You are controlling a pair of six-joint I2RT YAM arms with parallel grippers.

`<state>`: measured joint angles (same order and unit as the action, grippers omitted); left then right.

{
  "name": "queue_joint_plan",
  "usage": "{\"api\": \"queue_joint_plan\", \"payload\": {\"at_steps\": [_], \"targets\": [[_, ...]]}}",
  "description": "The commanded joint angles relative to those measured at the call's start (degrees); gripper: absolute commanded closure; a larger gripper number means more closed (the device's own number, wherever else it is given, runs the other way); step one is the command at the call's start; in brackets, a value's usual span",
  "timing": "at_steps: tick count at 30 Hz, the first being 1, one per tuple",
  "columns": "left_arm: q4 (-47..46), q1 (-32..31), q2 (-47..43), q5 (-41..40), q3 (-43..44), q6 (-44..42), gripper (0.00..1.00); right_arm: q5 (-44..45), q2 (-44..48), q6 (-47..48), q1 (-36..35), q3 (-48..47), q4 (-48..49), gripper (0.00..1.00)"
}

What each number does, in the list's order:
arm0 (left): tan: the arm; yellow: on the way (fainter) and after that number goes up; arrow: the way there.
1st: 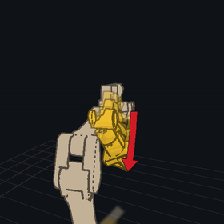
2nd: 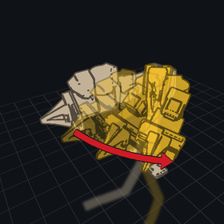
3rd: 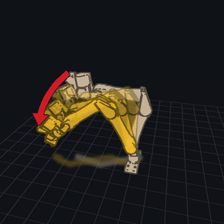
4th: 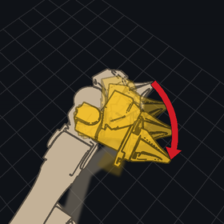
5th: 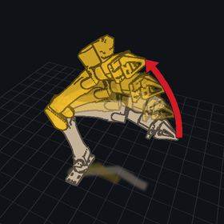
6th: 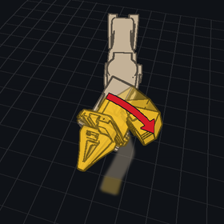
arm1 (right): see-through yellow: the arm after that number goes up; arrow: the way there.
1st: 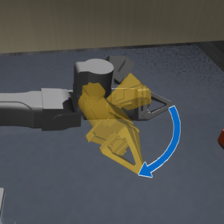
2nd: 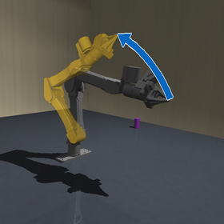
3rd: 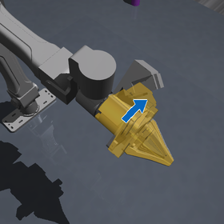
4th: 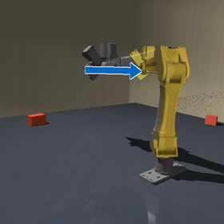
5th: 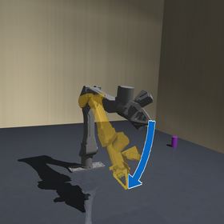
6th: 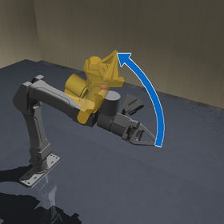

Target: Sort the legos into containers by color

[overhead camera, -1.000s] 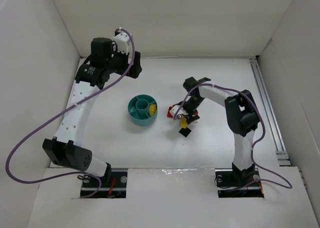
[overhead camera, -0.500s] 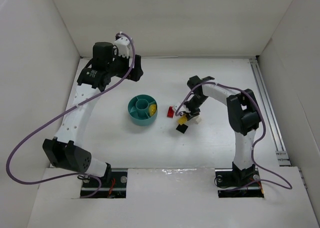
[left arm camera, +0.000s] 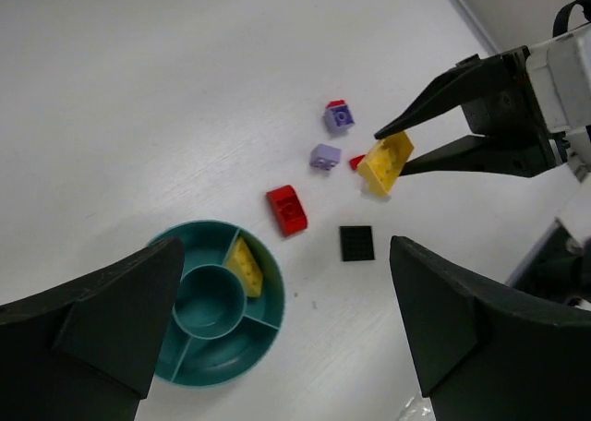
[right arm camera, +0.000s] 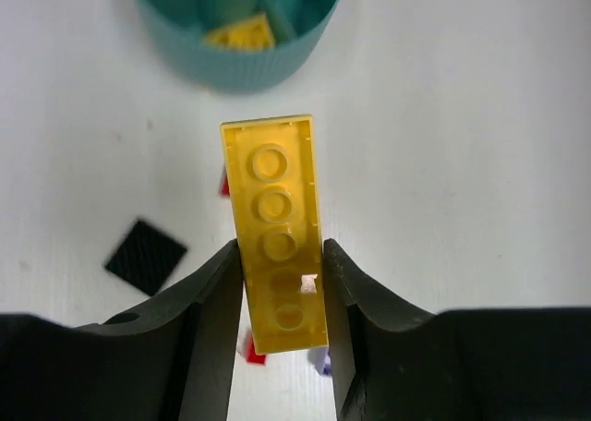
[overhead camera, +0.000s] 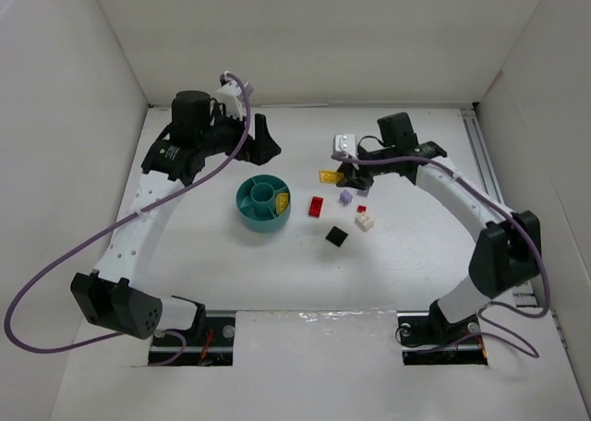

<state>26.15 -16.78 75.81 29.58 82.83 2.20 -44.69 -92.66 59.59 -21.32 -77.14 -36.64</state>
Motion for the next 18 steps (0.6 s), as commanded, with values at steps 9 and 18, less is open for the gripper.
{"api": "queue_joint_plan", "payload": {"at_steps": [9,18], "targets": [[-8.7,0.0,7.2,16.7,3.7,15.8,0.10,14.9,6.4,-44.0,-10.6,5.5,37.8,0.81],[-9.5,-0.5,9.4,20.8,1.9,19.1,0.31,20.5,5.8,-46.9,-13.5,3.8,40.4,0.84]]}}
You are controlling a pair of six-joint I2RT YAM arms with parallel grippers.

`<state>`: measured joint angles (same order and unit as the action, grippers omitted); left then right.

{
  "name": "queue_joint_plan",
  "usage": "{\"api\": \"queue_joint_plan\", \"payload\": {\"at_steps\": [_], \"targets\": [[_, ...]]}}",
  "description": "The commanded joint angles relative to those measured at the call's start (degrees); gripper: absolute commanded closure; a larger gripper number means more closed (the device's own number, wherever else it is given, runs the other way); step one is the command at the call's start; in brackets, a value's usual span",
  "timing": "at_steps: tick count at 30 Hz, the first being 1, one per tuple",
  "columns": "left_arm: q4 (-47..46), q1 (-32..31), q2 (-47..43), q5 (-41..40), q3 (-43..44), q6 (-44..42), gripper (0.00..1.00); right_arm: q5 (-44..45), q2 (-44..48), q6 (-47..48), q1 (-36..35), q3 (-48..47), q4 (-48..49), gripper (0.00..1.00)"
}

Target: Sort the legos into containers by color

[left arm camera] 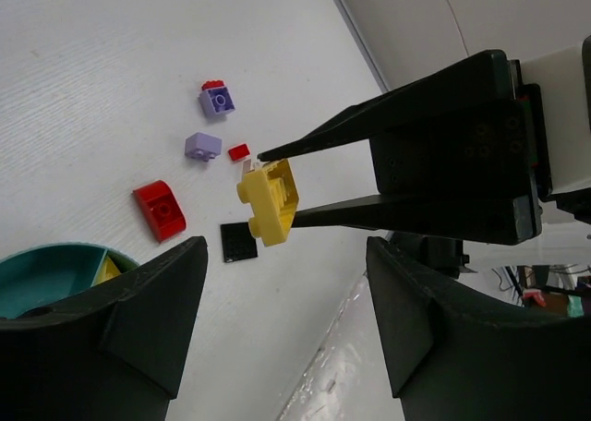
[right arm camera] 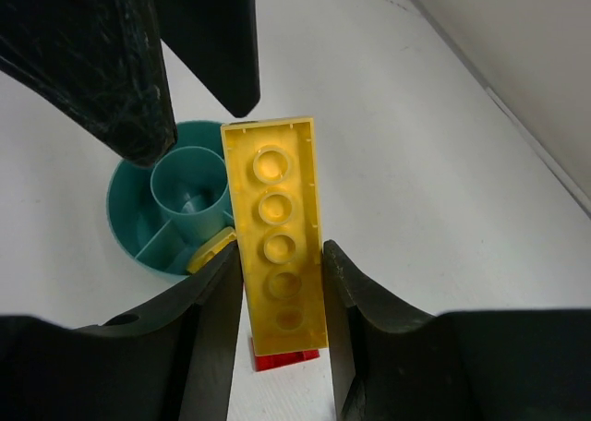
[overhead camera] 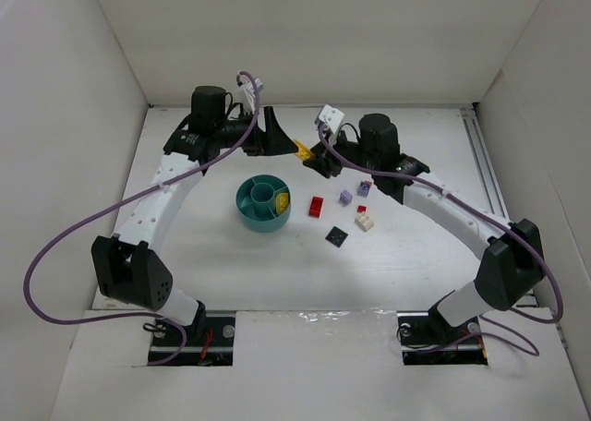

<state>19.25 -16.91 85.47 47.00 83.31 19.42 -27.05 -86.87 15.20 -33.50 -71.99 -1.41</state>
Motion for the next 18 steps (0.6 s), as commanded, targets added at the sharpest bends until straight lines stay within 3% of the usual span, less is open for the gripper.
{"api": "queue_joint_plan", "payload": {"at_steps": [1,3,9,18], "targets": [[-2.6,-0.4,-0.2,3.9,2.0,1.2,0.35,2.9,0.0,-2.5,-1.8,-1.4,5.2,0.84],[-2.0,-0.4,0.4,3.9,2.0,1.2,0.44,3.4,0.0,-2.5,-2.4,-0.9,5.2,0.84],[-1.0,-0.4,0.9,3.9,2.6,0.7,0.47,5.0,0.0,-2.0,-3.6,-0.9,5.9,0.85],[-0.4,-0.4,1.5,1.9,3.6,-0.3,0.68,5.5,1.1,-1.4,-5.4,-0.9,6.4,0.85]]}}
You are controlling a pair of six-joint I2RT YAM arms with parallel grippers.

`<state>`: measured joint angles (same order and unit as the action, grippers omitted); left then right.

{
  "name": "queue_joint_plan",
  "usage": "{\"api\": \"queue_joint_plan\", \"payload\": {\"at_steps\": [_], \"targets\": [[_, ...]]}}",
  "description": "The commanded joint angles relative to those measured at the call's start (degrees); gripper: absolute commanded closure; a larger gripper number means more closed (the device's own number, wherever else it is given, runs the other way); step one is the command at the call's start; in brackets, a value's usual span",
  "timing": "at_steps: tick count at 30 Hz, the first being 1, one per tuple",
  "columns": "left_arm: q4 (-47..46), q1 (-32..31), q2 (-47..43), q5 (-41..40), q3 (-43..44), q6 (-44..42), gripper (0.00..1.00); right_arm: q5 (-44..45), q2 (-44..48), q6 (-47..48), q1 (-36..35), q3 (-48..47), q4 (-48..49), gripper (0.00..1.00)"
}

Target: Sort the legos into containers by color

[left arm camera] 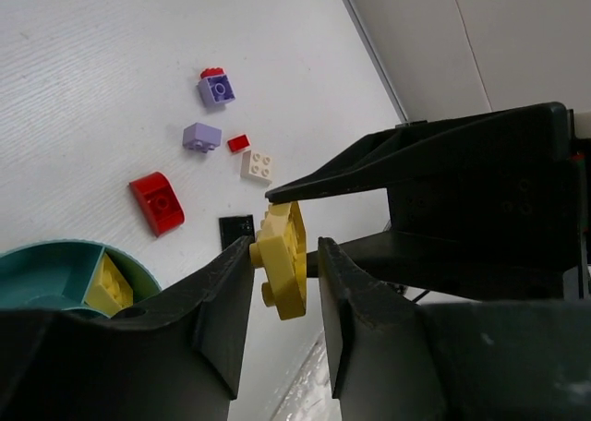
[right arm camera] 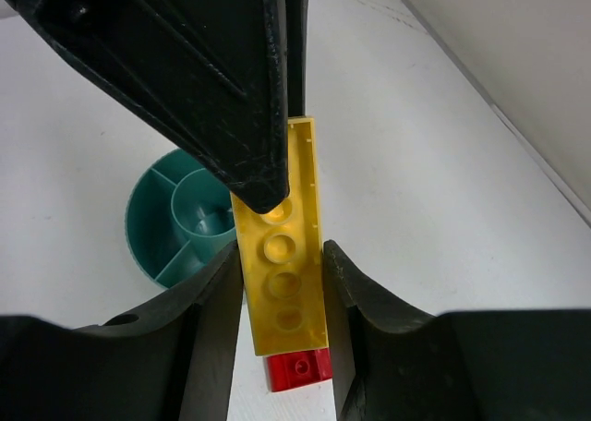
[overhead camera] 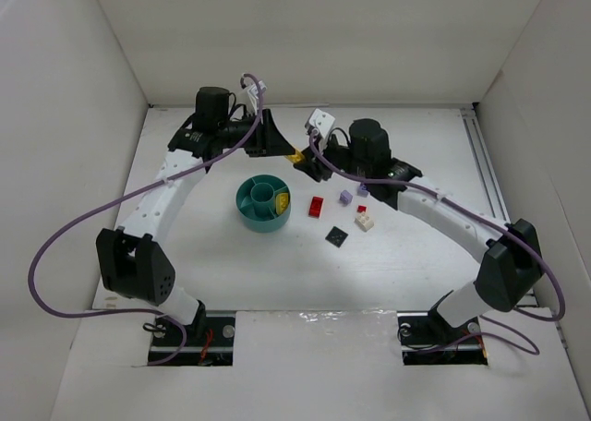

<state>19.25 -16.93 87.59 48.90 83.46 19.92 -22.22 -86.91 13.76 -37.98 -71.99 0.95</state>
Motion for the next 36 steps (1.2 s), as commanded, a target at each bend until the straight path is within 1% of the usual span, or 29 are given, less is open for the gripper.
{"api": "queue_joint_plan", "payload": {"at_steps": [1,2,3,4,5,6,7,10,12,13,14,16,17,18,20,21,23,25,28,32,36], "targets": [[0.2,-0.4,-0.6,-0.7,3.5,-1.5,0.70,1.4,1.1,0.0,-0.9,-0.4,4.1,0.85],[0.2,-0.4,-0.6,-0.7,3.5,-1.5,0.75,1.4,1.1,0.0,-0.9,-0.3,4.1,0.85],[0.2,-0.4,-0.6,-0.7,3.5,-2.0,0.79,1.4,1.1,0.0,-0.9,-0.3,4.1,0.83],[0.9,-0.4,-0.6,-1.3,3.5,-2.7,0.82,2.0,1.1,0.0,-1.4,-0.3,4.1,0.69],[0.9,-0.4,-1.2,-2.1,4.1,-3.2,0.85,3.0,1.1,0.0,-1.4,0.2,4.1,0.61],[1.5,-0.4,-1.7,-2.7,4.1,-3.7,0.90,3.7,1.1,-0.7,-1.4,1.0,4.1,0.53],[2.2,-0.4,-1.7,-3.2,4.6,-4.3,0.92,4.4,1.1,-1.4,-1.4,1.5,4.1,0.40],[4.7,-0.4,-2.9,-5.9,4.6,-7.6,0.97,5.7,4.0,-4.1,-0.9,4.8,4.1,0.34],[6.5,-0.4,-3.6,-8.4,4.6,-9.8,0.97,6.2,6.2,-4.9,0.3,7.5,4.1,0.28],[7.5,-0.4,-4.2,-9.4,4.6,-12.3,0.99,6.2,8.8,-5.7,0.8,10.6,4.1,0.27],[9.5,-0.4,-4.2,-12.1,4.6,-13.8,1.00,6.2,10.3,-6.2,1.4,12.3,4.1,0.24],[11.6,-0.9,-6.1,-14.8,4.6,-16.7,1.00,6.8,13.2,-7.4,3.2,16.8,4.1,0.21],[13.3,-0.9,-6.6,-15.9,3.6,-19.8,1.00,6.8,15.9,-9.2,4.0,18.0,3.5,0.21],[14.0,-0.9,-7.3,-18.6,2.0,-21.1,1.00,6.8,17.1,-10.1,4.7,19.2,2.5,0.19],[14.7,-1.4,-9.5,-20.6,0.0,-23.6,1.00,6.8,19.7,-11.6,6.6,21.5,0.8,0.18],[15.2,-2.0,-10.2,-23.6,-1.4,-26.0,1.00,8.1,20.3,-11.6,7.3,22.1,-0.6,0.18],[15.7,-3.2,-11.4,-26.2,-2.9,-27.7,1.00,8.7,20.8,-13.4,8.2,22.8,-1.2,0.18],[16.3,-6.0,-12.3,-30.0,-4.1,-29.2,1.00,9.3,21.3,-14.9,8.9,22.9,-1.8,0.18],[17.6,-9.3,-12.3,-32.6,-4.9,-29.8,1.00,10.1,20.8,-16.3,9.5,22.9,-3.1,0.18],[18.8,-11.5,-9.8,-35.2,-4.9,-30.3,1.00,10.6,20.2,-16.8,10.6,21.7,-4.3,0.18],[19.7,-12.3,-6.8,-37.9,-3.7,-29.6,1.00,10.6,19.6,-16.8,11.7,21.1,-5.5,0.18]]}}
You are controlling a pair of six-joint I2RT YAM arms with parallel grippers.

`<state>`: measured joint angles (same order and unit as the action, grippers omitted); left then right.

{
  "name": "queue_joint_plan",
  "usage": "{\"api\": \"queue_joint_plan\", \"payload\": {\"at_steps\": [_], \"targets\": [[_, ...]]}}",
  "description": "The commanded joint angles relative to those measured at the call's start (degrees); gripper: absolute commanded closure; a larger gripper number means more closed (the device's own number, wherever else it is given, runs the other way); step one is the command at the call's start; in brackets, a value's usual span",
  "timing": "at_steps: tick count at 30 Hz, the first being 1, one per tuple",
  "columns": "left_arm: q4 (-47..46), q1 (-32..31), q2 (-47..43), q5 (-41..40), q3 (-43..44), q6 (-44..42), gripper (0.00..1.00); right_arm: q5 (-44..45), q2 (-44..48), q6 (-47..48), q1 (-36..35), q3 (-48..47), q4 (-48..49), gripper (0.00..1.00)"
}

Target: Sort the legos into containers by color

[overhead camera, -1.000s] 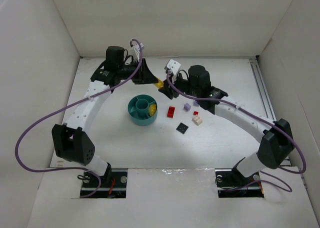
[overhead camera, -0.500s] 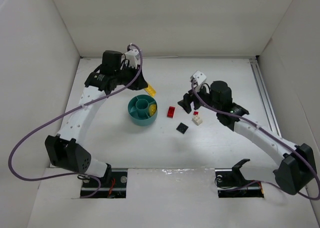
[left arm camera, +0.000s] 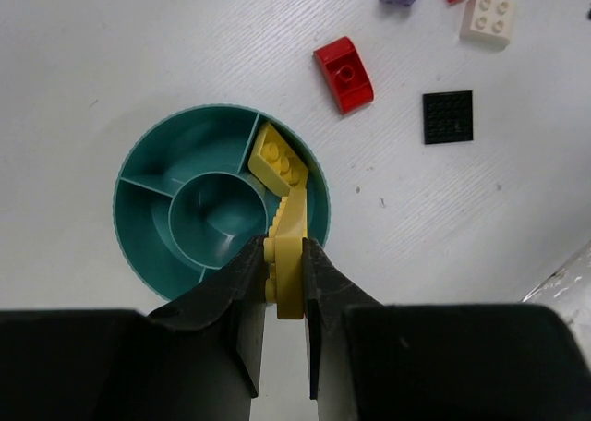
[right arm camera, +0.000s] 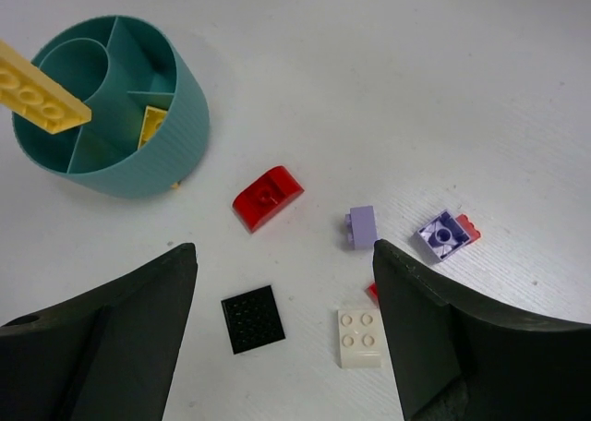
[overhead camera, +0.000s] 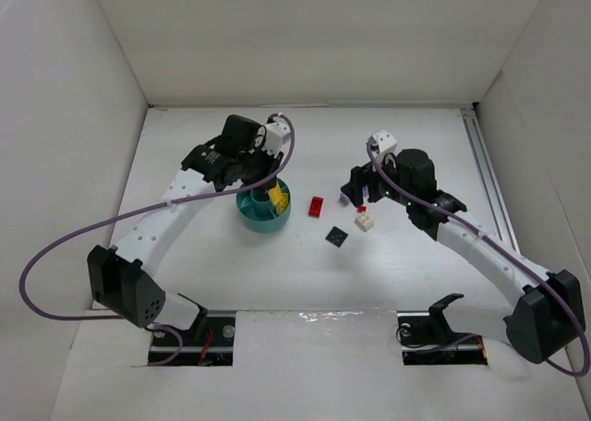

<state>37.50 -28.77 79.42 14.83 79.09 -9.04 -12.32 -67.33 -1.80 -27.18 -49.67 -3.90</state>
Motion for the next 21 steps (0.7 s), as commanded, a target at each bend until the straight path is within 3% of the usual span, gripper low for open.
{"api": "queue_joint_plan", "payload": {"at_steps": [1,18,21], "targets": [[1.4,-0.4,2.0,-4.4,0.6,-0.6,1.00,0.7,0.0,-1.3,0.9,-1.2,-0.7,0.18],[0.1,-3.0,6.6,-4.4,1.2,1.5,1.00,2.3,0.0,-2.9,0.9,-1.7,-2.3,0.16],[-0.4,-3.6,7.2,-4.4,1.2,1.5,0.96,2.3,0.0,-2.9,1.4,-1.7,-2.3,0.16]]}}
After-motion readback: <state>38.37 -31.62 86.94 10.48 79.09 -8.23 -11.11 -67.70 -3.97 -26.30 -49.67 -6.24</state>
